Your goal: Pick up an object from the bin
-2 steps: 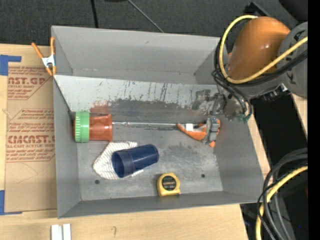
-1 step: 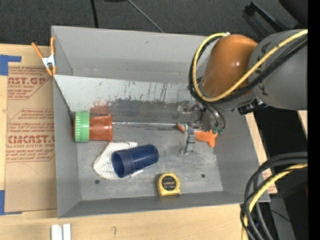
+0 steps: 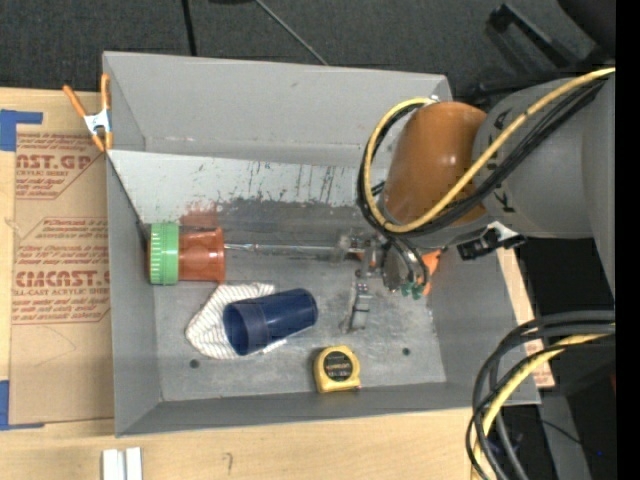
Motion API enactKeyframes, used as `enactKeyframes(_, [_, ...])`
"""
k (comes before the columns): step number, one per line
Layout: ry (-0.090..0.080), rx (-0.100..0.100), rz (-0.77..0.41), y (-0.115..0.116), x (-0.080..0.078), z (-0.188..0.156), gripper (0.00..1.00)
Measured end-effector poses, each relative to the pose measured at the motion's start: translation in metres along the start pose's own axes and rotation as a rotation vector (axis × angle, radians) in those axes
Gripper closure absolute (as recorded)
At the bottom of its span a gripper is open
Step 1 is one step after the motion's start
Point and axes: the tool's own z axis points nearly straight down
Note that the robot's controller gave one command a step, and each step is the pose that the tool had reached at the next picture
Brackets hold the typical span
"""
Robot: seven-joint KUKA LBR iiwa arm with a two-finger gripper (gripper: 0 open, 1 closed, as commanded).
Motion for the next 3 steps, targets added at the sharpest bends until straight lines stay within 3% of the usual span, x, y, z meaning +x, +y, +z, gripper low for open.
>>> enactKeyframes(1, [-0.008, 0.007, -0.041, 0.009, 0.004, 0.043, 0.0])
enactKeyframes(2, [-0.004, 0.006, -0.115, 0.06, -0.003, 0.071, 0.0])
enactKeyframes(3, [-0.004, 0.006, -0.274, 0.064, 0.025, 0.075, 1.0])
